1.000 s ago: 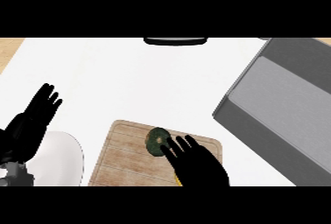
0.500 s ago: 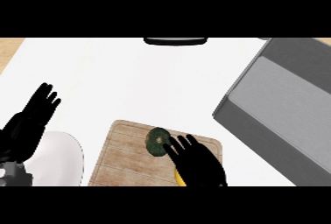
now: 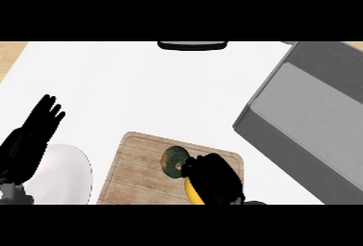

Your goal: Pick the lemon from the cutting board and place it in the cardboard box

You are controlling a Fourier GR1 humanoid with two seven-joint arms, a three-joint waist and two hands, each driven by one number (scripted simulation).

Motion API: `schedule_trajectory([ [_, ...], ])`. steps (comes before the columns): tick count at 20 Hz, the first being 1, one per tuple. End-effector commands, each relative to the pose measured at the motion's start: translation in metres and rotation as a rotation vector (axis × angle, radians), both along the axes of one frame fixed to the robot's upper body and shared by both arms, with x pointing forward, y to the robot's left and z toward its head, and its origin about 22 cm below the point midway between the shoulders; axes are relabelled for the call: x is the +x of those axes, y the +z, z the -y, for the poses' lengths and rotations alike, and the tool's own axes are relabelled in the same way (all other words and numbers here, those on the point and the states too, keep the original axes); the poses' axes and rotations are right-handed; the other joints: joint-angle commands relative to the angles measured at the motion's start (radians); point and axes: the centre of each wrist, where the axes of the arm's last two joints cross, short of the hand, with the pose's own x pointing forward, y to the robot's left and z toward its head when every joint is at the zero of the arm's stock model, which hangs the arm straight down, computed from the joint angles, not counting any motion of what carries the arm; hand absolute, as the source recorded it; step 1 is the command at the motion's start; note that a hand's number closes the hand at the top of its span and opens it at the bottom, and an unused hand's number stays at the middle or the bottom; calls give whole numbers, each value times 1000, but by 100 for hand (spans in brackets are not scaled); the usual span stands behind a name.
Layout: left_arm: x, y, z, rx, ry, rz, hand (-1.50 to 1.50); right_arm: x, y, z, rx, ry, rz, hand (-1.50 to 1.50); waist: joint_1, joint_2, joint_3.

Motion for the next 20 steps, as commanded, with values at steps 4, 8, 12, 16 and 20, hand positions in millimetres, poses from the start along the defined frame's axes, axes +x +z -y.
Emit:
schedule_trajectory([
  [4,13,4,-9,11,-5,5,0,-5,-1,-18,12,55,8,150,-1,4,0],
  [8,-4,-13,6,4,-2,-5,0,17,-17,26,15,-146,17,150,-1,4,1],
  [12,7,-5,-10,-5,24,9,0,36,-15,48,30,-243,15,150,-3,4,0],
  [16,10,5,17,8,-5,3,0,30,-25,44,56,-268,67,150,-2,4,1],
  [20,5,-7,7,9,-3,0,0,21,-5,46,68,-284,160,150,-2,4,0],
])
